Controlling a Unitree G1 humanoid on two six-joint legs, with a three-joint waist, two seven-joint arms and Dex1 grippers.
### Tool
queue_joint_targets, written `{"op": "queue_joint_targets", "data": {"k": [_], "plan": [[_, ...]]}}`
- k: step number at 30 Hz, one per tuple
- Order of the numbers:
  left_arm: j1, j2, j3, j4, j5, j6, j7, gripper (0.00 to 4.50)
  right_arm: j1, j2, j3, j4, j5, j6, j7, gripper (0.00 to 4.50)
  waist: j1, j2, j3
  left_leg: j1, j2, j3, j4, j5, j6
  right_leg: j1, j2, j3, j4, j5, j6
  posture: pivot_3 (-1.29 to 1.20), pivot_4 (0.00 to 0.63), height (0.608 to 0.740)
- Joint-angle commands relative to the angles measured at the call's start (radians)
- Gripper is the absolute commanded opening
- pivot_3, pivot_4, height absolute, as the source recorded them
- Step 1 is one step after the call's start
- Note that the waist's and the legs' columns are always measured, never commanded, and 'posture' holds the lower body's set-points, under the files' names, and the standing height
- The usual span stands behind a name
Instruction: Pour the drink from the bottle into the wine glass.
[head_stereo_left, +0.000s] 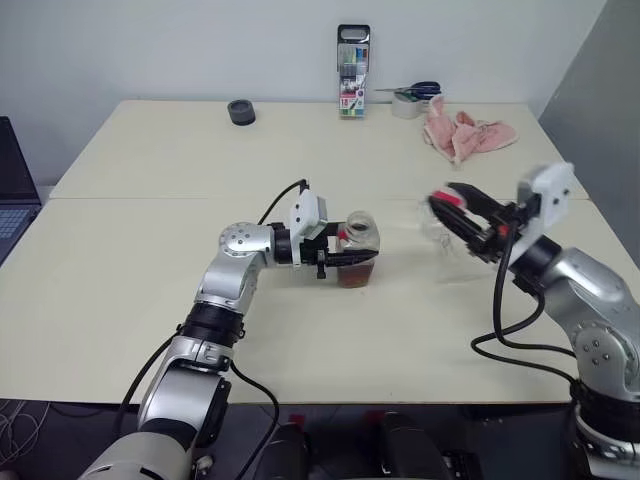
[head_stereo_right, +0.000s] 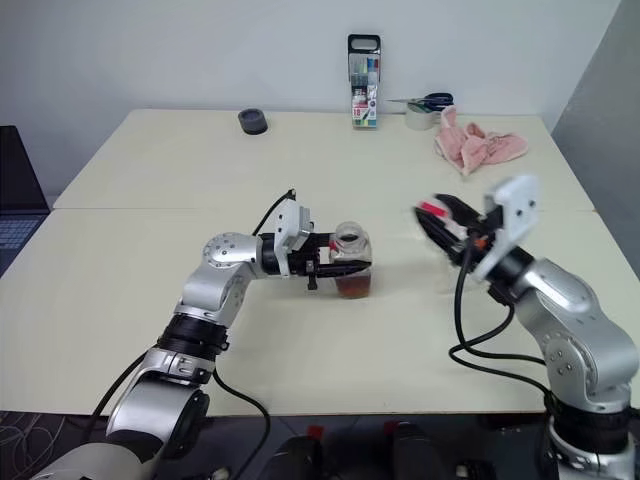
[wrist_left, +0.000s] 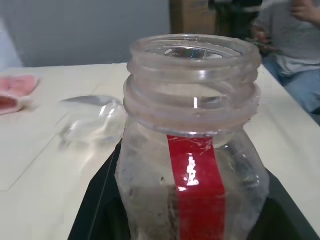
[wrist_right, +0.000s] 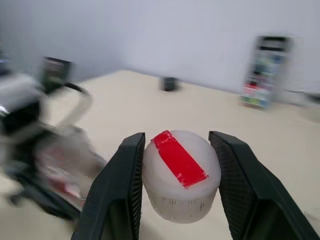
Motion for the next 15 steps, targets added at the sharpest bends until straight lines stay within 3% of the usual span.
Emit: {"op": "queue_joint_targets", "data": {"k": [1,3,11,15], "plan": [[-0.005,0.012,0.046,-0.038,-0.029,0.007,0.037,1.76,0.072,0.006,-0.058,0.053,-0.122,-0.097,-0.085,1.73,0.0,0.0,0.0,0.0,0.0,0.0,0.0,0.0,0.0,0.0,0.0,0.0,0.0,0.0,0.0,0.0,0.15,0.74],[-0.011,0.021,0.067,-0.032,-0.033,0.019,0.062,1.76,0.114,0.022,-0.076,0.075,-0.139,-0.096,-0.113,1.73,-0.001,0.0,0.0,0.0,0.0,0.0,0.0,0.0,0.0,0.0,0.0,0.001,0.0,0.0,0.0,0.0,0.15,0.74],[-0.041,0.064,0.151,0.008,-0.025,0.027,0.184,1.76,0.148,0.074,-0.157,0.101,-0.061,0.097,-0.187,4.43,-0.005,0.0,0.0,0.002,0.001,0.002,-0.001,0.0,0.0,0.0,0.001,0.002,0.001,0.0,0.0,0.0,0.15,0.74],[-0.051,0.08,0.189,0.03,-0.006,0.02,0.274,1.76,0.126,0.016,-0.129,0.069,-0.08,0.082,-0.142,4.5,-0.004,0.0,0.0,0.002,0.0,0.002,-0.001,0.0,0.0,0.0,0.0,0.002,0.001,0.0,0.0,0.0,0.15,0.74]]}}
